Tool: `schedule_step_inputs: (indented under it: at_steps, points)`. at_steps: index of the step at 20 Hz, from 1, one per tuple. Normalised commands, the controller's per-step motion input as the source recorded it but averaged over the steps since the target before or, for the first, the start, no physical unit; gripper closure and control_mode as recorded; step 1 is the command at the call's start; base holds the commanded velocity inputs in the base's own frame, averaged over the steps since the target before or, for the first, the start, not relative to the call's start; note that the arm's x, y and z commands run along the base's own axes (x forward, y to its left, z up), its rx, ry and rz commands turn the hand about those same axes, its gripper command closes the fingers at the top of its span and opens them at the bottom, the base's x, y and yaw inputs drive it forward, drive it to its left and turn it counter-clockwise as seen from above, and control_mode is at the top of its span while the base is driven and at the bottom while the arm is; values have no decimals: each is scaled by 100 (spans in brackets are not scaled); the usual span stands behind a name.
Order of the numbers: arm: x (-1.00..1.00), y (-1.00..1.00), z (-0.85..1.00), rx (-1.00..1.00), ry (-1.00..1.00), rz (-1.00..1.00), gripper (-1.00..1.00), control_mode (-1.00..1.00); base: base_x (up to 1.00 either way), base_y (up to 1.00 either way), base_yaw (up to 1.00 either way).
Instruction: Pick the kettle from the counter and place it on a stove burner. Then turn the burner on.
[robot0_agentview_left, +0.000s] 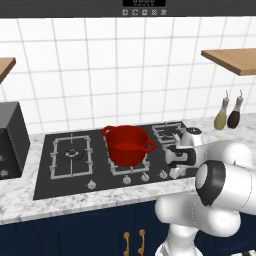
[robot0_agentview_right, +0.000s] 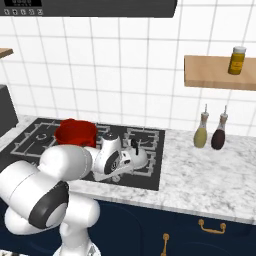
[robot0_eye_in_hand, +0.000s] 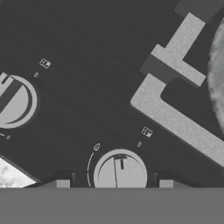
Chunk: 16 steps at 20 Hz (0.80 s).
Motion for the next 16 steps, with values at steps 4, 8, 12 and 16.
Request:
schedule_step_inputs:
  at_steps: [4, 8, 12, 16]
  points:
    - [0, 0, 10, 0, 0, 0, -100, -100, 0, 0, 0]
    - [0, -2, 41, 0, -1, 0, -100, -100, 0, 0, 0]
    - [-24, -25, 67, 5, -9, -1, -100, -100, 0, 0, 0]
    - [-96, -88, 75, 22, -30, -9, -100, -100, 0, 0, 0]
